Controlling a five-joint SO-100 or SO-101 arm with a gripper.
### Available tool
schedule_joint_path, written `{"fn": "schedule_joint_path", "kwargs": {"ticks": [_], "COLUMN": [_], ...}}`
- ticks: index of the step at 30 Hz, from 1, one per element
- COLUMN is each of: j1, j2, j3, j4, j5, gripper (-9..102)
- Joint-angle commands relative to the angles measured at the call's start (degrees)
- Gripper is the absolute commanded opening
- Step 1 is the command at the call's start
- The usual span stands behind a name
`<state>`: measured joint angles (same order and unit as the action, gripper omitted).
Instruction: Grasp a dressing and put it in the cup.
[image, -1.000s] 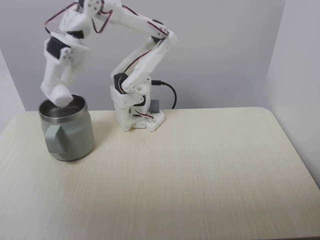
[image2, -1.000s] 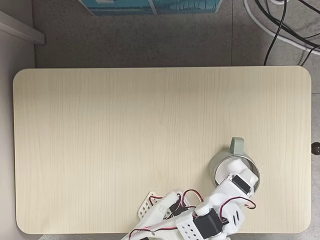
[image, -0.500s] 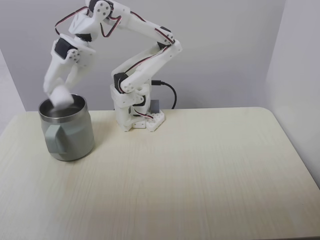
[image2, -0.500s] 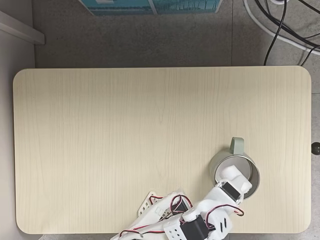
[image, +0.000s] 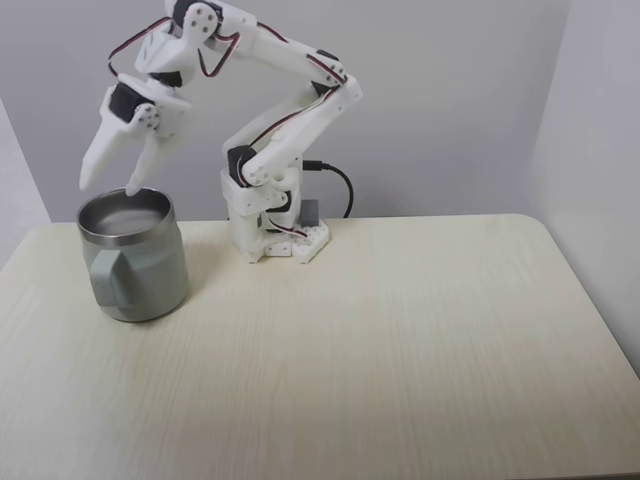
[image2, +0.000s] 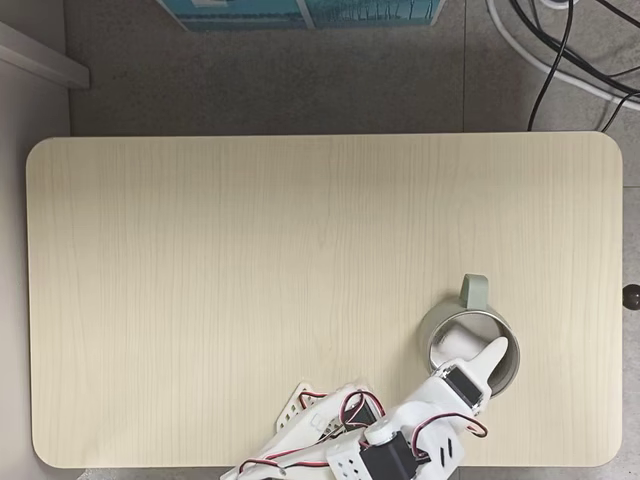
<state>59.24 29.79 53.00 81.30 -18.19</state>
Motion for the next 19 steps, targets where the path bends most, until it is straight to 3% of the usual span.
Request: {"fn": "schedule_joint_path", "kwargs": {"ticks": [1, 19], "j1": [-0.8, -3.7], "j2": [2.1, 5.6], "j3": [1.9, 1.9], "j4": [-1.4, -2.2], "j5": [-1.1, 0.4], "gripper": [23, 22]}}
